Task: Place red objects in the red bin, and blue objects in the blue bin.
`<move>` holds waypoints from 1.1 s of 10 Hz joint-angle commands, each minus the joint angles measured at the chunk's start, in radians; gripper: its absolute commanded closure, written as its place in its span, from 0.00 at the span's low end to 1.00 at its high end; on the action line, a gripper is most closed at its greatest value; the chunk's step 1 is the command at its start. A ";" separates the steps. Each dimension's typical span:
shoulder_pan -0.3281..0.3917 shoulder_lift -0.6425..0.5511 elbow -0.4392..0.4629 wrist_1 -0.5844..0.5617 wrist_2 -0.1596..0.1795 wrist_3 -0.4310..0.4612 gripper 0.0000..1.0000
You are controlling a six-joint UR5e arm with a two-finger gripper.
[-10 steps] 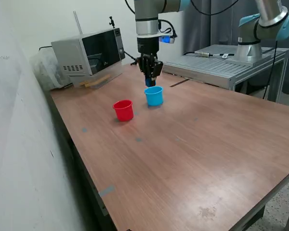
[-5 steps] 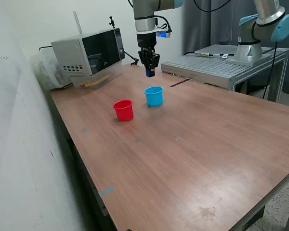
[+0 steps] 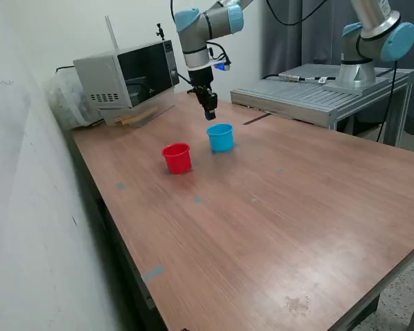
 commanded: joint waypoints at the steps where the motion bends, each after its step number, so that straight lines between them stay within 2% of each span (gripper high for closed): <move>1: -0.016 0.007 0.067 -0.003 0.000 -0.009 1.00; 3: -0.017 -0.004 0.098 -0.009 -0.001 -0.009 1.00; 6: -0.016 -0.011 0.098 -0.009 -0.001 -0.008 1.00; 7: -0.014 -0.011 0.092 -0.009 -0.001 -0.008 0.00; 11: 0.001 -0.016 0.088 -0.011 -0.003 -0.014 0.00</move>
